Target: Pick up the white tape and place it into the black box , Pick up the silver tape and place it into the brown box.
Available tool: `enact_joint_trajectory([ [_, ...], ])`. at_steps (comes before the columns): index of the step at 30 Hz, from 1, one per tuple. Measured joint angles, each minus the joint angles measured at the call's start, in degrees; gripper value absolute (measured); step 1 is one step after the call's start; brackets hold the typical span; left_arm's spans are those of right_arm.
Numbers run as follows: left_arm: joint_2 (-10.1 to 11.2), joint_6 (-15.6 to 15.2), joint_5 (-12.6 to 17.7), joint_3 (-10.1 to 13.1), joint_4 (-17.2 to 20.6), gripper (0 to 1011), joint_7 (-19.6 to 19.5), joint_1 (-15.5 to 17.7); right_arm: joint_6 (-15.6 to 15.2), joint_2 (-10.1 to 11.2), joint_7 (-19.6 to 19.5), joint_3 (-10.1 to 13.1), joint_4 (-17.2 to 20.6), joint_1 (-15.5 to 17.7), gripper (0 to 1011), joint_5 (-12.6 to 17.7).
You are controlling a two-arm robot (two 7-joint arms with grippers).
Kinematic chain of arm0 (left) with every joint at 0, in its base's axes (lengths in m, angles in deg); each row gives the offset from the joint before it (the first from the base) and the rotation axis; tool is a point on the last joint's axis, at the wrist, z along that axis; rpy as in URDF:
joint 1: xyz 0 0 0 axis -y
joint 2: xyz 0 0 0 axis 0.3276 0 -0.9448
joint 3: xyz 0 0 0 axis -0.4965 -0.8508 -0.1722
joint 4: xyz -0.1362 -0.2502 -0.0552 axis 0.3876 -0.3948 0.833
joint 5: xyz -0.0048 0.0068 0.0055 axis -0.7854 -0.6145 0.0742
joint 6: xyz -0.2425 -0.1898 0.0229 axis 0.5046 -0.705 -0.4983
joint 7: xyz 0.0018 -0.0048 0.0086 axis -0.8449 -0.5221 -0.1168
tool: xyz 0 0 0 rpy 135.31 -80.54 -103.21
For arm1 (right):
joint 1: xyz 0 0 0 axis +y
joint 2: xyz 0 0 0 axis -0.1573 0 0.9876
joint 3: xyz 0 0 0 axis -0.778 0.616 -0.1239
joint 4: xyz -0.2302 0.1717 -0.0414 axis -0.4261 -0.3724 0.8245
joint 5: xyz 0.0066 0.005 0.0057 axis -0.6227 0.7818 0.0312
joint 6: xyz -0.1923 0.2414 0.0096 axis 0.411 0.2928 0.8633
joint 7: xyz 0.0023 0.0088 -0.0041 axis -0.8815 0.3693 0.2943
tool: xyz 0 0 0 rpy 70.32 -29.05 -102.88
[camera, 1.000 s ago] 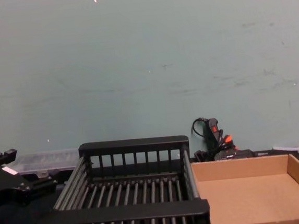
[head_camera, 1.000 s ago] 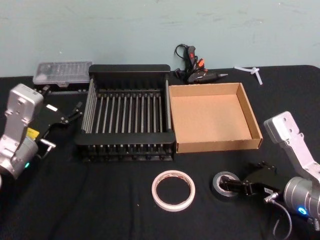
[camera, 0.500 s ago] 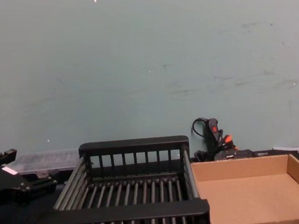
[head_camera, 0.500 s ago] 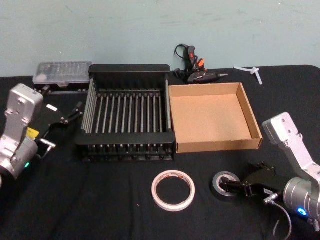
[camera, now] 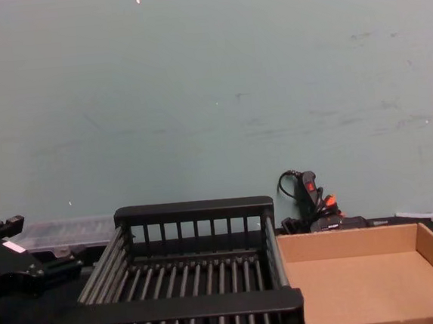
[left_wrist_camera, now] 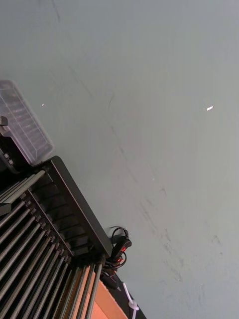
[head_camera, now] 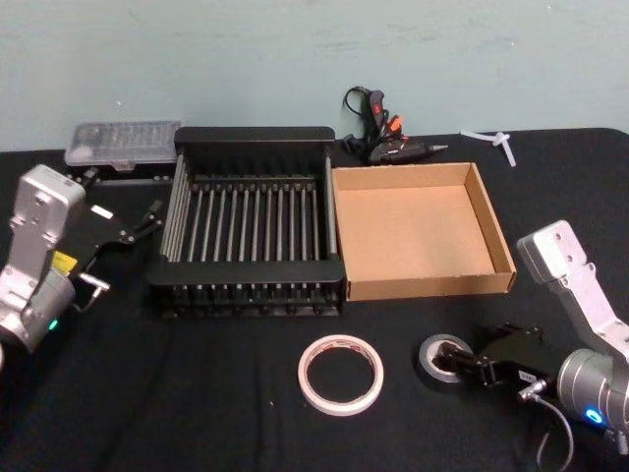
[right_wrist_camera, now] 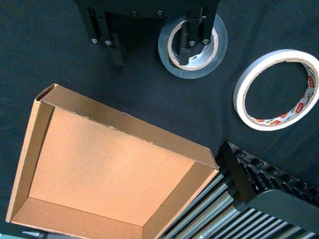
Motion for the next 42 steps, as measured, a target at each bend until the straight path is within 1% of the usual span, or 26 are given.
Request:
enact_joint_trajectory([
  [1,0.00,0.00,0.00,0.00,0.00,1001,0.00,0.00,0.00,0.00,0.00,0.00,0.00,0.00,689,0.01],
  [3,0.00,0.00,0.00,0.00,0.00,1001,0.00,0.00,0.00,0.00,-0.02,0.00,0.01,0.00,611,0.03],
  [5,0.00,0.00,0.00,0.00,0.00,1001,0.00,0.00,0.00,0.00,-0.03,0.00,0.02,0.00,569,0.04],
  [6,0.00,0.00,0.00,0.00,0.00,1001,0.00,0.00,0.00,0.00,-0.04,0.00,0.02,0.00,507,0.05],
  [8,0.00,0.00,0.00,0.00,0.00,1001,0.00,0.00,0.00,0.00,-0.04,0.00,0.02,0.00,447,0.06],
  [9,0.00,0.00,0.00,0.00,0.00,1001,0.00,0.00,0.00,0.00,-0.04,0.00,0.02,0.00,447,0.07],
  [11,0.00,0.00,0.00,0.00,0.00,1001,0.00,0.00,0.00,0.00,-0.04,0.00,0.02,0.00,345,0.08],
  [12,0.00,0.00,0.00,0.00,0.00,1001,0.00,0.00,0.00,0.00,-0.04,0.00,0.02,0.00,332,0.09],
  [13,0.00,0.00,0.00,0.00,0.00,1001,0.00,0.00,0.00,0.00,-0.04,0.00,0.02,0.00,282,0.09],
  [14,0.00,0.00,0.00,0.00,0.00,1001,0.00,0.00,0.00,0.00,-0.04,0.00,0.02,0.00,270,0.09],
  [15,0.00,0.00,0.00,0.00,0.00,1001,0.00,0.00,0.00,0.00,-0.04,0.00,0.02,0.00,225,0.10],
  [18,0.00,0.00,0.00,0.00,0.00,1001,0.00,0.00,0.00,0.00,-0.05,0.00,0.02,0.00,164,0.11],
  [24,0.00,0.00,0.00,0.00,0.00,1001,0.00,0.00,0.00,-0.04,0.01,0.08,0.03,0.04,164,0.11],
  [31,0.00,0.00,0.00,0.00,0.00,1001,0.00,0.00,0.63,-0.62,1.08,1.03,0.50,0.53,164,0.07],
  [36,0.00,0.00,0.00,0.00,0.00,1001,0.00,0.00,1.57,-0.18,2.14,1.68,1.43,0.45,164,-0.02],
  [42,0.00,0.00,0.00,0.00,0.00,1001,0.00,0.00,3.09,0.25,2.75,2.46,2.24,-0.48,164,-0.25],
])
